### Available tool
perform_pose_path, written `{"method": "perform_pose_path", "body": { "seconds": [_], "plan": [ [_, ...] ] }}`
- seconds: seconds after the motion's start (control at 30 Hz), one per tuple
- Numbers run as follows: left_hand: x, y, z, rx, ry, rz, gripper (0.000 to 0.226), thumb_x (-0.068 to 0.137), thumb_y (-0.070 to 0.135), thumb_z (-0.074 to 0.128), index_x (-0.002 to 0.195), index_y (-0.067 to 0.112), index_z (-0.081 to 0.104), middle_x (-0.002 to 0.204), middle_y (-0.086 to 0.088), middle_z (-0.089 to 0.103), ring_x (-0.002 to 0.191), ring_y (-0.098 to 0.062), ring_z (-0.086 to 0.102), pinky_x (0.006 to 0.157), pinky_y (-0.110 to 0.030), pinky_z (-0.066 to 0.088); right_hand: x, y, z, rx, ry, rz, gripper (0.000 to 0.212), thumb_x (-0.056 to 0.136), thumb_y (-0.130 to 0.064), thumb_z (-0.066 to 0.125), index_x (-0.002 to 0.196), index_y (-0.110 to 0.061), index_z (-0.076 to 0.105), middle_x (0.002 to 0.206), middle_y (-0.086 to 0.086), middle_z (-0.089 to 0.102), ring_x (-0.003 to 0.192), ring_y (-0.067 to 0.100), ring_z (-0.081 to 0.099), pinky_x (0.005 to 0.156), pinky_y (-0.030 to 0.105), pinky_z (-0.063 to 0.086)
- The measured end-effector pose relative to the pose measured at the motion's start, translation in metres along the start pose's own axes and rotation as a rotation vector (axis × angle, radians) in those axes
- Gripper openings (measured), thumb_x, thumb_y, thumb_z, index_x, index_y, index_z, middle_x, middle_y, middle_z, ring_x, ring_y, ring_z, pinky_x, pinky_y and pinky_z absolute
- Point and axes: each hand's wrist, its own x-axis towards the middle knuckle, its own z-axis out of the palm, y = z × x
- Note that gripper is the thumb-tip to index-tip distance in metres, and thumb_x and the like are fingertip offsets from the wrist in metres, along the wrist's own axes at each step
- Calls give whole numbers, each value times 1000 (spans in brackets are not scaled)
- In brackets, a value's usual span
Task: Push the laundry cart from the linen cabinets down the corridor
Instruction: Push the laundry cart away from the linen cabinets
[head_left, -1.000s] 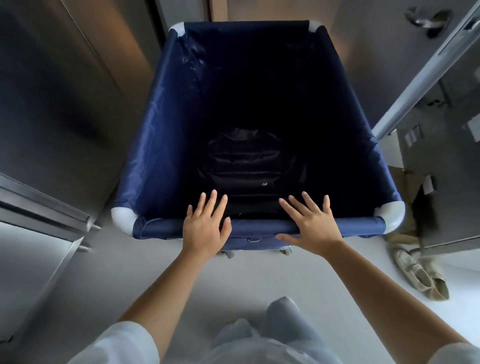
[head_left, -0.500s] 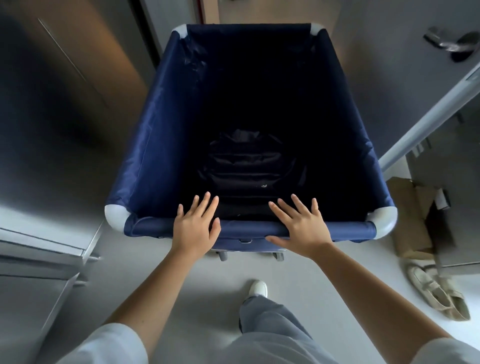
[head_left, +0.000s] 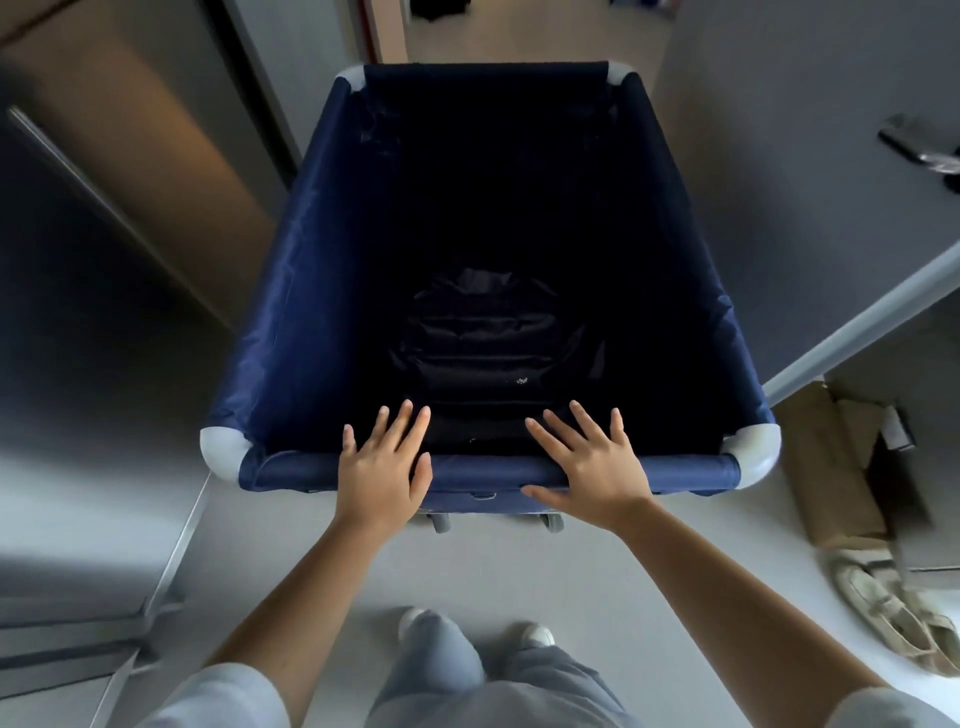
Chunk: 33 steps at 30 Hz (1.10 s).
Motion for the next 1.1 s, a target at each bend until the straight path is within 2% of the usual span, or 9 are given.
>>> {"method": "perform_pose_path", "body": {
  "seconds": [0.17, 0.3, 0.63, 0.9, 1.1],
  "plan": [
    [44, -26, -8, 17, -18, 47, 50, 86, 30, 30, 128, 12, 52, 128, -12, 58, 114, -35, 56, 82, -62, 45, 44, -3, 0, -19, 12, 46, 78, 65, -62, 67, 130, -20, 52, 126, 7, 60, 121, 38, 50, 91, 70, 32],
    [81, -48, -14, 24, -32, 92, 51, 87, 30, 29, 130, 12, 50, 131, -12, 56, 118, -35, 53, 85, -60, 45, 82, -4, 0, -35, 14, 108, 80, 64, -64, 66, 130, -20, 52, 129, 7, 59, 123, 39, 47, 94, 71, 27],
    [177, -92, -28, 41, 29, 174, 53, 88, 29, 25, 131, 10, 49, 133, -15, 52, 121, -37, 49, 90, -58, 43, 178, 5, 5, -50, 22, 166, 82, 61, -63, 69, 128, -18, 55, 126, 8, 60, 121, 40, 49, 91, 72, 30],
    [279, -109, -40, 46, 57, 207, 54, 90, 31, 21, 136, 11, 42, 140, -16, 44, 127, -37, 42, 96, -58, 38, 268, 48, 8, -59, 2, 176, 79, 69, -68, 53, 132, -20, 49, 130, 5, 58, 126, 37, 45, 100, 69, 21],
    [358, -116, -50, 45, 73, 214, 53, 89, 30, 25, 134, 10, 45, 139, -17, 45, 126, -38, 43, 95, -60, 39, 337, 84, 5, -55, -10, 174, 78, 70, -68, 53, 132, -20, 49, 130, 5, 58, 126, 37, 44, 98, 70, 23]
  ]
}}
